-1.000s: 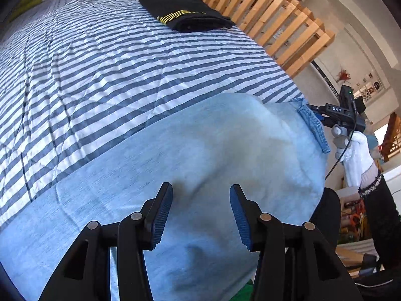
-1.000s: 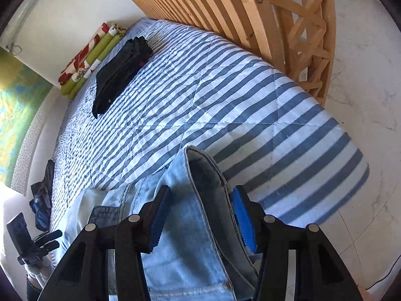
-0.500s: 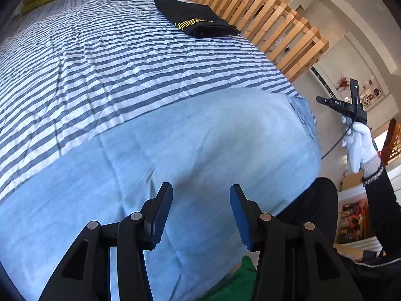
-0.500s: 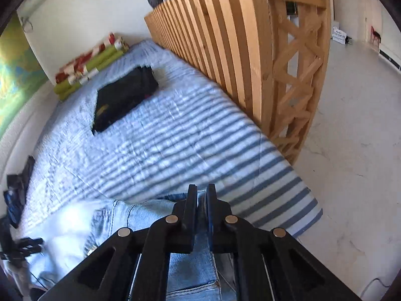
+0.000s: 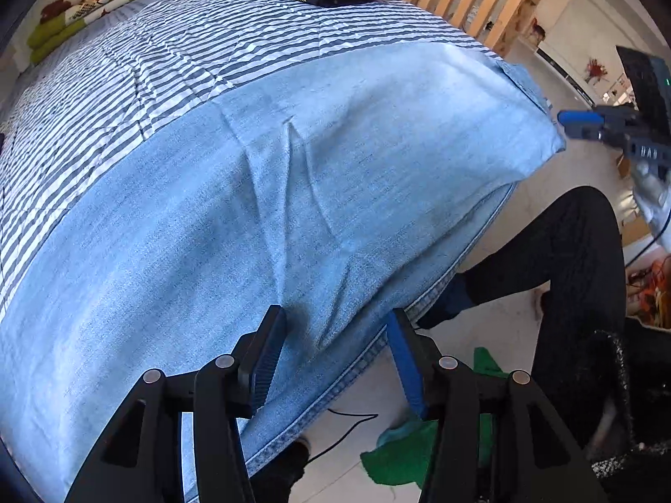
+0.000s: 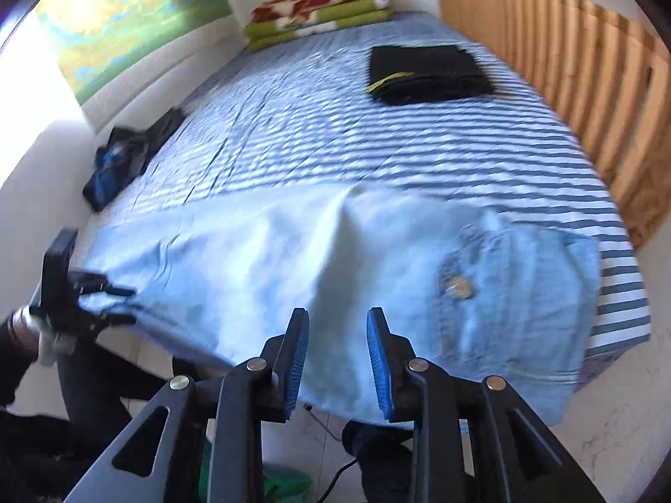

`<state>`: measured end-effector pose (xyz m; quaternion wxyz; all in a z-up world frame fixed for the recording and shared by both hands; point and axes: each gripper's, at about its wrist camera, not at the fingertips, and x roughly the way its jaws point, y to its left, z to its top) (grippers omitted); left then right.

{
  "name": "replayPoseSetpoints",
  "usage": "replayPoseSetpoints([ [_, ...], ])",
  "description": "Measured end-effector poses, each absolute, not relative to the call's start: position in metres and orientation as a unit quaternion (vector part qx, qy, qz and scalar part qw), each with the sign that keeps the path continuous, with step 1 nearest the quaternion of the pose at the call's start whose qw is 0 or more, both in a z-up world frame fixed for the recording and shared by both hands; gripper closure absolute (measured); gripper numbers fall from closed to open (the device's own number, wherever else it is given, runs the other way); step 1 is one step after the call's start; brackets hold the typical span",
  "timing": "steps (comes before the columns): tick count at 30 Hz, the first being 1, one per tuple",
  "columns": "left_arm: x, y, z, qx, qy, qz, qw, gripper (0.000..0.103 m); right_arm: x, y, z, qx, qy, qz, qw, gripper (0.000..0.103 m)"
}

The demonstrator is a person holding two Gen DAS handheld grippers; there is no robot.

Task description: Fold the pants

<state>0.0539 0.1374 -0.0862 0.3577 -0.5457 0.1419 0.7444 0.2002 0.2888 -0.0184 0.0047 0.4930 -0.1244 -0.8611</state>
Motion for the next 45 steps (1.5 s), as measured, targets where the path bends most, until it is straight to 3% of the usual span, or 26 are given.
replayPoseSetpoints([
  [1, 0.053, 0.137, -0.086, -0.542, 0.137, 0.746, 0.361, 0.054, 0.199, 0.273, -0.024, 0.502, -0.098, -0.859, 0.007, 0.077],
  [4, 0.047, 0.139, -0.083, -0.537, 0.133, 0.748, 0.366, 0.087, 0.196, 0.239, -0.042, 0.519, -0.009, -0.855, 0.006, 0.074],
  [9, 0.048, 0.138, -0.064, -0.522, 0.126, 0.755, 0.377, 0.097, 0.192, 0.238, -0.051, 0.538, 0.006, -0.843, -0.012, 0.073],
  [12, 0.063, 0.138, -0.058, -0.516, 0.145, 0.745, 0.397, 0.096, 0.19, 0.247, -0.059, 0.558, 0.019, -0.829, -0.027, 0.074],
  [15, 0.072, 0.145, -0.075, -0.557, 0.186, 0.713, 0.384, 0.082, 0.19, 0.262, -0.067, 0.587, -0.017, -0.809, -0.015, 0.074],
  [19, 0.06, 0.143, -0.054, -0.547, 0.116, 0.724, 0.403, 0.078, 0.19, 0.275, -0.04, 0.555, -0.042, -0.831, -0.013, 0.074],
  [21, 0.053, 0.148, -0.041, -0.529, 0.088, 0.733, 0.419, 0.067, 0.189, 0.276, -0.024, 0.522, -0.063, -0.851, -0.006, 0.074],
  [23, 0.053, 0.164, -0.038, -0.514, 0.124, 0.738, 0.419, 0.057, 0.183, 0.271, -0.023, 0.514, -0.067, -0.855, -0.003, 0.074],
  [27, 0.055, 0.201, -0.047, -0.501, 0.177, 0.726, 0.437, 0.056, 0.185, 0.261, -0.037, 0.532, -0.075, -0.843, 0.001, 0.074],
  [29, 0.057, 0.221, -0.056, -0.497, 0.199, 0.717, 0.447, 0.056, 0.205, 0.275, -0.035, 0.517, -0.116, -0.848, -0.025, 0.074],
  [37, 0.064, 0.271, -0.083, -0.494, 0.252, 0.684, 0.475, 0.056, 0.336, 0.422, -0.06, 0.428, -0.358, -0.781, -0.28, 0.073],
  [42, 0.061, 0.276, -0.093, -0.504, 0.252, 0.678, 0.472, 0.058, 0.369, 0.453, -0.091, 0.389, -0.476, -0.742, -0.269, 0.07],
  [45, 0.06, 0.273, -0.094, -0.506, 0.247, 0.679, 0.472, 0.069, 0.354, 0.453, -0.103, 0.381, -0.5, -0.74, -0.241, 0.065],
])
